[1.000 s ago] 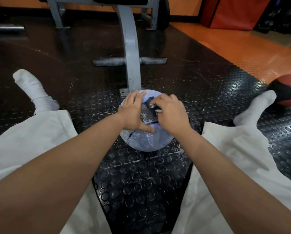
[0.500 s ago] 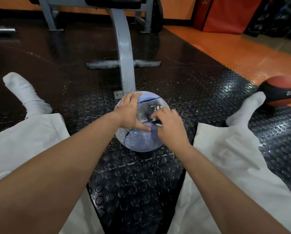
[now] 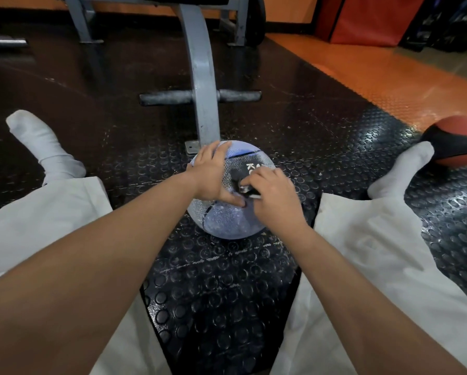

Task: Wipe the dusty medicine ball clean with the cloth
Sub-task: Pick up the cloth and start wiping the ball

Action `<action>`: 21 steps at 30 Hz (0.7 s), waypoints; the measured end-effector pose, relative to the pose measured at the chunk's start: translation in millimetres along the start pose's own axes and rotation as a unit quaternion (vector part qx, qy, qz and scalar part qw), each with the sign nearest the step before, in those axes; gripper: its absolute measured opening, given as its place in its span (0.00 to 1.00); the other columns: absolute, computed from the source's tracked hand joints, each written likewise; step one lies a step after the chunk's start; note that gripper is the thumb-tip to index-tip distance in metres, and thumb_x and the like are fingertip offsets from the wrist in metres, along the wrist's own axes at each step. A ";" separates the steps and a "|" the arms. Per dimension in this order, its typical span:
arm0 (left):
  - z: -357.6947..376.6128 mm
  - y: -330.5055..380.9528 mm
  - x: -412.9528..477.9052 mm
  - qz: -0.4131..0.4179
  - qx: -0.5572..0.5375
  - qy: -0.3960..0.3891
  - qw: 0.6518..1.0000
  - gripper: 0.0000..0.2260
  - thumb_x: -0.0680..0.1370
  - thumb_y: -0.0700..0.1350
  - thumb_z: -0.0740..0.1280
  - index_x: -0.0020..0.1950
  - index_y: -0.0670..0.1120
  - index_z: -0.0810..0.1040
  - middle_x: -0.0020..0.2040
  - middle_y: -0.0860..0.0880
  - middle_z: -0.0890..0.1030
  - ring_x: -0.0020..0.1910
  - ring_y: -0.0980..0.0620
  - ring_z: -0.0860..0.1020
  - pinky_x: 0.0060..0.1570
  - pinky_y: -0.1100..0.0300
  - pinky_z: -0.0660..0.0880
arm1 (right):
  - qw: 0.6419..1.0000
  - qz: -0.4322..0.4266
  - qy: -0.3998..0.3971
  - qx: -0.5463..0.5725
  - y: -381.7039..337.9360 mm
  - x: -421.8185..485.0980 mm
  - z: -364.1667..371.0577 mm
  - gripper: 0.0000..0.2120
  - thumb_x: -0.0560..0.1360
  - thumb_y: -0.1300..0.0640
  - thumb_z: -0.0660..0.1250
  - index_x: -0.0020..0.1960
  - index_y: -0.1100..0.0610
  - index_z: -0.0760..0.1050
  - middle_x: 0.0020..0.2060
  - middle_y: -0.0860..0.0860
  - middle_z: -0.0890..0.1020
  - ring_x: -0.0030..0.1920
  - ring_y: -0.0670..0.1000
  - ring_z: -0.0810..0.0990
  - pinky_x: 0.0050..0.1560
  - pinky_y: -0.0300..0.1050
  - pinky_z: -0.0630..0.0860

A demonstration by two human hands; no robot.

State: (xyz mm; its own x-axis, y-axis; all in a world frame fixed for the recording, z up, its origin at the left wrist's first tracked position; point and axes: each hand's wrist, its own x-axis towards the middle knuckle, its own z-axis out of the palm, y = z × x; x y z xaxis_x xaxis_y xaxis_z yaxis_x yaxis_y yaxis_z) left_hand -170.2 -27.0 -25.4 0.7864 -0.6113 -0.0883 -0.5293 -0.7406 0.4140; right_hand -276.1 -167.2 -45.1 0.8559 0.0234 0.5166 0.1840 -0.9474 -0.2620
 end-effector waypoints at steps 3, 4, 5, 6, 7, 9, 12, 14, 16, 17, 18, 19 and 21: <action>0.6 3.6 -0.6 -0.013 0.002 -0.004 1.000 0.62 0.61 0.63 0.78 0.79 0.50 0.38 0.80 0.47 0.39 0.78 0.45 0.39 0.76 0.42 0.47 | 0.995 0.083 0.036 0.049 12.9 -4.1 1.1 0.16 0.66 0.74 0.64 0.50 0.61 0.80 0.47 0.56 0.80 0.43 0.60 0.73 0.43 0.55 0.73; 0.8 4.9 -0.4 -0.019 0.005 -0.006 1.000 0.62 0.61 0.63 0.78 0.79 0.50 0.38 0.80 0.47 0.39 0.78 0.45 0.39 0.76 0.41 0.47 | 0.992 0.105 0.047 0.055 12.9 -3.4 1.6 0.17 0.66 0.74 0.63 0.50 0.61 0.80 0.47 0.56 0.79 0.44 0.60 0.73 0.44 0.56 0.74; 0.8 6.3 0.5 -0.023 0.008 -0.008 1.000 0.62 0.61 0.64 0.78 0.79 0.50 0.38 0.80 0.47 0.39 0.78 0.45 0.38 0.76 0.41 0.47 | 0.991 0.113 0.055 0.051 12.0 -2.0 2.8 0.17 0.66 0.74 0.63 0.50 0.61 0.80 0.47 0.56 0.80 0.44 0.60 0.72 0.44 0.56 0.74; 0.5 7.0 1.2 -0.026 0.010 -0.008 1.000 0.63 0.61 0.63 0.78 0.79 0.50 0.37 0.80 0.47 0.39 0.78 0.45 0.38 0.76 0.41 0.47 | 0.992 0.106 0.059 0.044 8.2 -0.4 3.9 0.15 0.67 0.73 0.65 0.50 0.61 0.80 0.46 0.56 0.80 0.43 0.60 0.73 0.43 0.54 0.74; 0.2 6.8 2.2 -0.028 0.009 -0.007 1.000 0.63 0.61 0.62 0.79 0.79 0.49 0.38 0.80 0.47 0.39 0.78 0.45 0.39 0.76 0.41 0.48 | 0.994 0.084 0.056 0.033 3.1 1.2 5.2 0.13 0.66 0.71 0.67 0.48 0.60 0.81 0.45 0.56 0.80 0.41 0.60 0.73 0.40 0.52 0.73; -0.7 5.0 2.2 -0.025 0.007 -0.004 1.000 0.62 0.62 0.57 0.80 0.79 0.49 0.38 0.79 0.45 0.39 0.78 0.44 0.39 0.76 0.40 0.49 | 0.999 0.002 0.034 0.002 -12.1 3.0 8.4 0.07 0.68 0.62 0.67 0.44 0.59 0.82 0.41 0.55 0.80 0.37 0.59 0.74 0.36 0.48 0.69; 0.3 -3.2 -0.8 -0.007 -0.002 0.003 1.000 0.61 0.63 0.53 0.81 0.80 0.48 0.40 0.79 0.45 0.41 0.78 0.44 0.41 0.76 0.41 0.49 | 0.998 -0.070 -0.005 0.005 -22.2 8.6 10.6 0.14 0.69 0.52 0.60 0.42 0.58 0.81 0.39 0.53 0.79 0.36 0.58 0.74 0.35 0.48 0.69; 1.7 -8.1 -4.0 -0.004 -0.018 0.012 1.000 0.62 0.61 0.58 0.81 0.80 0.49 0.40 0.79 0.45 0.42 0.79 0.45 0.42 0.76 0.42 0.49 | 0.998 -0.057 -0.013 0.010 -13.0 13.2 6.4 0.11 0.67 0.56 0.64 0.44 0.58 0.81 0.41 0.55 0.79 0.39 0.58 0.74 0.38 0.50 0.72; 1.6 -9.7 -7.0 -0.011 -0.022 0.011 1.000 0.62 0.61 0.61 0.79 0.80 0.50 0.40 0.80 0.46 0.40 0.79 0.45 0.41 0.76 0.42 0.49 | 0.998 0.039 0.019 0.036 3.9 17.4 3.6 0.13 0.67 0.68 0.64 0.49 0.61 0.81 0.46 0.58 0.78 0.45 0.61 0.74 0.46 0.54 0.74; 1.5 -9.5 -8.0 -0.015 -0.022 0.009 1.000 0.62 0.61 0.61 0.79 0.80 0.50 0.39 0.80 0.47 0.40 0.78 0.45 0.40 0.76 0.41 0.48 | 0.993 0.101 0.035 0.051 11.0 20.4 2.4 0.16 0.69 0.72 0.62 0.52 0.62 0.80 0.49 0.58 0.77 0.49 0.61 0.73 0.51 0.54 0.73; 1.1 -8.5 -8.9 -0.017 -0.021 0.008 1.000 0.61 0.61 0.62 0.79 0.80 0.51 0.39 0.80 0.47 0.39 0.78 0.45 0.39 0.76 0.41 0.48 | 0.987 0.143 0.044 0.062 14.1 22.7 1.5 0.16 0.70 0.73 0.61 0.54 0.62 0.80 0.50 0.58 0.76 0.52 0.61 0.72 0.55 0.52 0.71; 1.1 -7.3 -8.5 -0.018 -0.019 0.008 1.000 0.62 0.61 0.61 0.79 0.80 0.51 0.39 0.80 0.47 0.39 0.78 0.45 0.39 0.76 0.41 0.48 | 0.985 0.153 0.045 0.064 12.0 24.1 1.6 0.16 0.70 0.73 0.61 0.54 0.63 0.80 0.50 0.58 0.76 0.52 0.60 0.72 0.56 0.52 0.71; 1.1 -6.7 -5.5 -0.016 -0.013 0.010 1.000 0.62 0.61 0.60 0.79 0.80 0.50 0.39 0.79 0.46 0.40 0.78 0.45 0.40 0.76 0.42 0.48 | 0.995 0.076 0.031 0.054 -0.9 22.9 5.0 0.14 0.68 0.71 0.65 0.50 0.63 0.81 0.46 0.59 0.77 0.46 0.59 0.72 0.49 0.54 0.73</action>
State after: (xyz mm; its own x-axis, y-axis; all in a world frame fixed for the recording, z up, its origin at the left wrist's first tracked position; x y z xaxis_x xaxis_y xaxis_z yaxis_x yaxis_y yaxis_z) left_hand -171.2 -18.9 -28.7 0.8090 -0.5818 -0.0836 -0.4957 -0.7518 0.4349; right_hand -254.3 -164.3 -37.1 0.8468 -0.1400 0.5132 0.1089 -0.8986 -0.4249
